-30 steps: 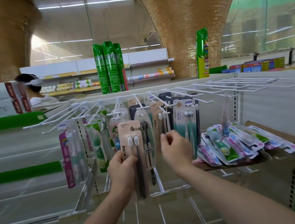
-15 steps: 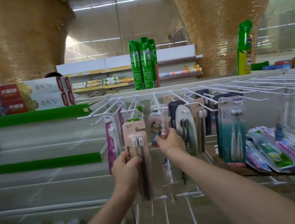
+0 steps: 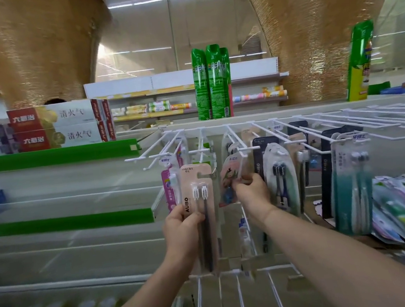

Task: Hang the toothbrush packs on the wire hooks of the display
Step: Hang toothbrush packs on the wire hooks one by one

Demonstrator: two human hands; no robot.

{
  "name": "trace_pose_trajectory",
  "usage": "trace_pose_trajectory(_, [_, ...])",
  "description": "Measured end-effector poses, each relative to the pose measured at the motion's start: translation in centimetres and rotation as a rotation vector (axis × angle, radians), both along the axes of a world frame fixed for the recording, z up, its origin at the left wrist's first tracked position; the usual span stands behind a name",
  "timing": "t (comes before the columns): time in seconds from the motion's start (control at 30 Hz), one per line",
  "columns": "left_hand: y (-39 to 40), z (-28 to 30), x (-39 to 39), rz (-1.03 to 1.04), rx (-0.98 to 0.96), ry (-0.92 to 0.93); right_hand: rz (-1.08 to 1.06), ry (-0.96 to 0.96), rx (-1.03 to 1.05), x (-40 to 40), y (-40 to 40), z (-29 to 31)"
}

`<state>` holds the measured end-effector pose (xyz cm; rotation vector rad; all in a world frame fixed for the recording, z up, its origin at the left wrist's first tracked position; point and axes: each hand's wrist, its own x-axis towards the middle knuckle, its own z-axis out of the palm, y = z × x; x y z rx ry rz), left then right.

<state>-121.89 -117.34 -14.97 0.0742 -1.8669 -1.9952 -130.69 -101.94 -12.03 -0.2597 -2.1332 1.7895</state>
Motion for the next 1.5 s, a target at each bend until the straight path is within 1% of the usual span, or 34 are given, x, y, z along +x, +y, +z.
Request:
trace_pose_trajectory(0.07, [0.0, 0.0, 0.1, -0.005, 0.001, -0.002, 0.006, 0.007, -0.029, 0.1, -0.1, 0.1])
trace_pose_trajectory(0.23, [0.0, 0.0, 0.6, -0.012, -0.002, -0.006, 0.047, 0.037, 0.018, 0.4, -0.6, -0.3])
trace_pose_trajectory(0.37, [-0.2, -0.1, 1.4, -0.032, -0.019, -0.004, 0.152, 0.032, -0.136, 0.8, -0.8, -0.1])
trace_pose_trajectory(0.4, [-0.3, -0.1, 1.7, -0.043, -0.022, -0.003, 0.157, 0.029, -0.147, 0.9, -0.8, 0.1])
trace_pose_trajectory(0.53, [-0.3, 0.2, 2.4, -0.037, -0.018, -0.002, 0.122, -0.013, -0.067, 1.8, -0.7, -0.2])
trace_pose_trajectory(0.63, [-0.2, 0.1, 2.8, -0.010, -0.009, 0.002, 0.047, 0.003, -0.004, 2.7, -0.7, -0.6])
trace_pose_trajectory(0.7, [-0.1, 0.0, 3.2, -0.007, -0.013, 0.008, -0.016, 0.011, -0.016, 3.5, -0.7, -0.6])
trace_pose_trajectory(0.77, [0.2, -0.1, 3.5, -0.003, -0.010, 0.021, -0.036, 0.021, -0.039, 4.5, -0.5, -0.6])
trace_pose_trajectory(0.9, [1.0, -0.1, 4.0, -0.016, 0.001, 0.046, 0.051, 0.118, -0.151, 6.5, -0.1, -1.6])
trace_pose_trajectory(0.97, [1.5, -0.1, 4.4, -0.015, -0.011, 0.059, 0.047, 0.165, -0.148, 7.4, 0.2, -1.8])
trace_pose_trajectory(1.03, [2.2, -0.1, 4.5, -0.031, -0.027, 0.061, 0.049, 0.191, -0.102, 7.9, 0.9, -1.9])
trace_pose_trajectory(1.13, [3.7, 0.2, 4.7, -0.060, -0.014, 0.060, 0.107, 0.215, -0.083, 8.9, 2.3, -1.9])
trace_pose_trajectory(1.27, [6.3, 0.2, 4.5, -0.097, -0.025, 0.072, 0.104, 0.252, -0.060, 9.8, 5.2, -2.2])
trace_pose_trajectory(1.43, [11.2, 0.4, 4.5, -0.173, -0.013, 0.086, -0.013, 0.234, -0.033, 11.2, 10.6, -3.0])
trace_pose_trajectory(1.5, [13.3, 0.6, 4.5, -0.203, -0.040, 0.081, -0.063, 0.222, -0.041, 11.7, 12.9, -3.2])
